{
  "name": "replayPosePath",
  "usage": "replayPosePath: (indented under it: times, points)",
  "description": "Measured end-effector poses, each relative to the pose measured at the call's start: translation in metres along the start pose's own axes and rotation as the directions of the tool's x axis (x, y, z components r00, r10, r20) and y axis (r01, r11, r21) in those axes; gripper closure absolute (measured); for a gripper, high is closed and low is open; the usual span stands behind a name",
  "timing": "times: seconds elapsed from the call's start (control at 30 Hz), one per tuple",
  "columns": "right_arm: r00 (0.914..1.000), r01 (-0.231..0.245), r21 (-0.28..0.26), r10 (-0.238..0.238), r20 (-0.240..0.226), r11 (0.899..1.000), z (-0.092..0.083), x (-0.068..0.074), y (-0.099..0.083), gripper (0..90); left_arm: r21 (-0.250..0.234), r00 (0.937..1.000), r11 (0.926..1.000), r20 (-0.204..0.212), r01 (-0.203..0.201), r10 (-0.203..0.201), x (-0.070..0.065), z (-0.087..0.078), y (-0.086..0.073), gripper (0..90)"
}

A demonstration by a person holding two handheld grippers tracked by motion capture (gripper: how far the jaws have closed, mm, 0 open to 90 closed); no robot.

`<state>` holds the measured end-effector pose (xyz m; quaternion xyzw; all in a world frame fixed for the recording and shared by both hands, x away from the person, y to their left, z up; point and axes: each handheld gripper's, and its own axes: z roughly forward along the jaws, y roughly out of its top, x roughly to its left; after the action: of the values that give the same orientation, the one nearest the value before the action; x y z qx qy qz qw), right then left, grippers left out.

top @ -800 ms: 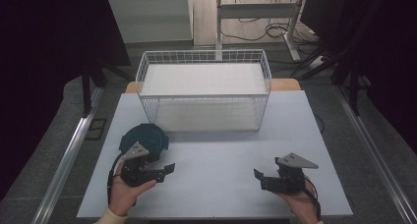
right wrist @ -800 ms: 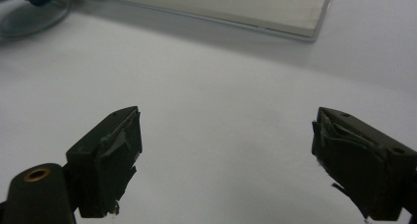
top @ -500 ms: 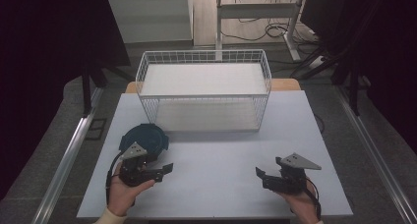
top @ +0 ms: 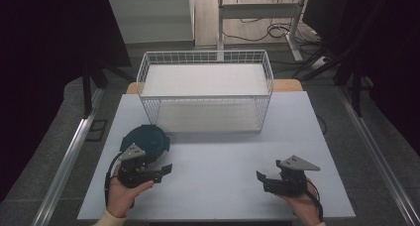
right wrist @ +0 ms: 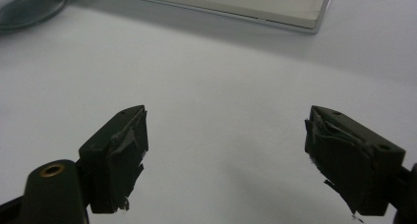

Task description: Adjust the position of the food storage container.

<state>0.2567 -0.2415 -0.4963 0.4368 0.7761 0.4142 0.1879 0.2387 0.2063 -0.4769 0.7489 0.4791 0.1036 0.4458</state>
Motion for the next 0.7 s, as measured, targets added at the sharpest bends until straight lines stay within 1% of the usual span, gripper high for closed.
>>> replayPosePath:
  times: [0.2,0.23,0.37,0.43,0.53,0.57,0.63,0.7]
  points:
    - [0.9999,0.014,0.005,-0.014,0.004,1.0,0.0,0.001,-0.001,16.9,-0.009,1.0,1.0,-0.009,0.001,-0.001,0.002,-0.004,0.0,25.0]
    - [0.9996,0.025,0.005,-0.025,0.009,1.0,0.001,0.002,-0.001,17.0,-0.01,0.9999,0.9999,-0.012,0.002,-0.002,0.003,-0.005,0.0,25.1]
    - [0.9996,0.026,0.006,-0.026,0.014,1.0,0.001,0.001,0.0,17.0,-0.015,0.9999,0.9999,-0.013,0.005,-0.005,0.005,-0.009,0.001,25.0]
    - [0.9995,0.02,-0.003,-0.019,0.024,1.0,-0.001,-0.002,0.001,17.0,-0.017,0.9999,0.9999,-0.014,0.0,-0.001,0.005,-0.012,0.002,24.9]
    - [0.9997,0.018,-0.005,-0.018,0.02,1.0,-0.002,-0.002,0.001,17.3,-0.017,0.9998,0.9998,-0.017,-0.006,0.006,0.005,-0.014,0.005,24.7]
    - [0.9997,0.018,-0.005,-0.018,0.013,1.0,-0.002,-0.003,0.001,17.4,-0.013,0.9997,0.9998,-0.019,-0.014,0.014,0.005,-0.014,0.006,24.5]
    - [0.9994,0.033,-0.002,-0.033,-0.009,0.999,-0.002,-0.002,0.002,17.5,-0.01,0.9998,0.9998,-0.014,-0.015,0.015,0.004,-0.017,0.009,24.0]
    - [0.9991,0.039,-0.006,-0.039,-0.014,0.999,-0.002,-0.001,0.002,17.5,-0.005,0.9997,0.9998,-0.018,-0.017,0.017,0.003,-0.018,0.01,24.0]
